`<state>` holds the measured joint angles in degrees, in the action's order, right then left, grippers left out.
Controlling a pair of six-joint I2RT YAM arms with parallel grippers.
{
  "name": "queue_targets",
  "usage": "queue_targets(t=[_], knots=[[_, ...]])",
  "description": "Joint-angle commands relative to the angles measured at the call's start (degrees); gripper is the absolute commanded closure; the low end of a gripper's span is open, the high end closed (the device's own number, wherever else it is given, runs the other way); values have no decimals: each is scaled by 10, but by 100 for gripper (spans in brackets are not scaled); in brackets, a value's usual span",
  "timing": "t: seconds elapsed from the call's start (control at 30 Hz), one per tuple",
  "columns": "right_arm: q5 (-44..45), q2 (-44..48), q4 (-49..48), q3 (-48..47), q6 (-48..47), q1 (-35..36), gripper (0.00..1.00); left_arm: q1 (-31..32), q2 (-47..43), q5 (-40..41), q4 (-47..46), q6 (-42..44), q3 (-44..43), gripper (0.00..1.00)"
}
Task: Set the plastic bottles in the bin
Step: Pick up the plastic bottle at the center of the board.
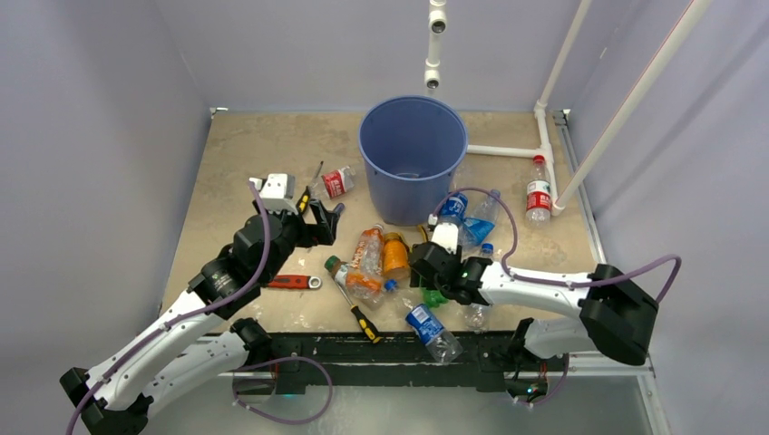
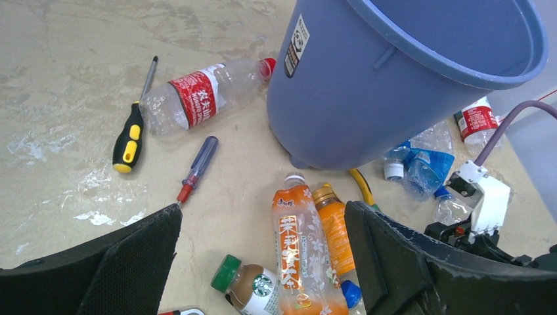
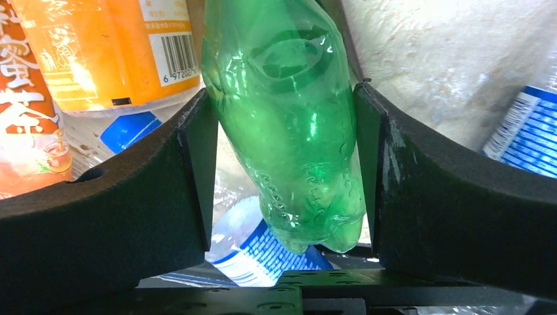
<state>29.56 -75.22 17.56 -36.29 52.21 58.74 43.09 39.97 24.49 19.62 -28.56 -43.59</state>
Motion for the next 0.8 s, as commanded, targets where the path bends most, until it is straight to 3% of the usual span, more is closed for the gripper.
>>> queue_targets(t=[0.0, 0.1, 0.27, 0.47, 0.6, 0.77], knots=[[47, 55, 45, -32, -21, -2, 42, -2, 2, 6, -11, -8, -3, 7], [42, 110, 69, -59, -55, 1, 44, -1, 5, 8, -11, -6, -5, 7], [-44, 198, 78, -92, -178, 3, 44, -2, 5, 17, -9, -2, -17, 7], [-245, 290, 60, -131, -289, 4, 43, -2, -8, 29, -21, -2, -55, 7], [-310, 365, -4, -124, -328, 4, 45, -2, -13, -4, -65, 1, -80, 6], [-338, 409, -187, -69, -321, 4, 49, -2, -27, -157, -220, -5, -67, 3]])
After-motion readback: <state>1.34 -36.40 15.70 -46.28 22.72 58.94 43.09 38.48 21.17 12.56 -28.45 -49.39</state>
